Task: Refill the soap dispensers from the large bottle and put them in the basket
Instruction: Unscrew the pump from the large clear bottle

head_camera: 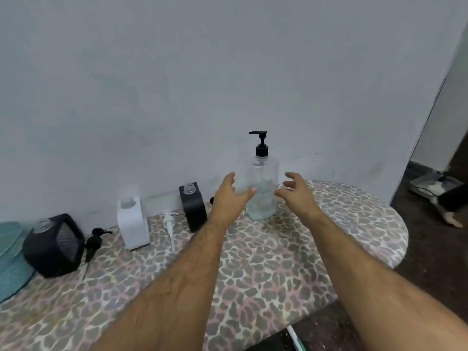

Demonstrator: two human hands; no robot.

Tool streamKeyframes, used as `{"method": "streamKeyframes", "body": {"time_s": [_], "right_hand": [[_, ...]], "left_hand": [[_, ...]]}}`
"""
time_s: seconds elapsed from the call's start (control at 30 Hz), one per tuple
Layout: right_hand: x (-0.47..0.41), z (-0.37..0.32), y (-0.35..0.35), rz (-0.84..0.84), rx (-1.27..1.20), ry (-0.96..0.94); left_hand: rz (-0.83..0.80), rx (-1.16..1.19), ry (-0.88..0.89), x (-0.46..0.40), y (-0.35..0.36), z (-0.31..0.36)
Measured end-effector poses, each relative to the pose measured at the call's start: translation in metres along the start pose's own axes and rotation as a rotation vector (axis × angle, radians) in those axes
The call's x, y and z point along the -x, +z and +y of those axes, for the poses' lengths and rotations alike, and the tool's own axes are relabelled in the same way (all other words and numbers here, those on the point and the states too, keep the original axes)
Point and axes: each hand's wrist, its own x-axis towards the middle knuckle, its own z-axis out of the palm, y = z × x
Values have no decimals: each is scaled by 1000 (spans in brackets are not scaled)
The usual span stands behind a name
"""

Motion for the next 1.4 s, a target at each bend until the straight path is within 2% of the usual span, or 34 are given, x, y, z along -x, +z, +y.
{"method": "streamKeyframes", "body": {"time_s": [0.2, 0.43, 1.0, 1.4], "right_hand": [[-12, -5, 10, -168, -104, 1], [8, -2, 17, -117, -168, -44], [148, -26, 42, -220, -113, -115], [194, -35, 55, -304, -95, -165]], "left_hand": [[-79, 67, 6, -22, 16, 1], [-17, 44, 21, -17, 15, 7], [2, 69, 45, 129, -75, 4], [-25, 88, 12, 184, -109, -5]]}}
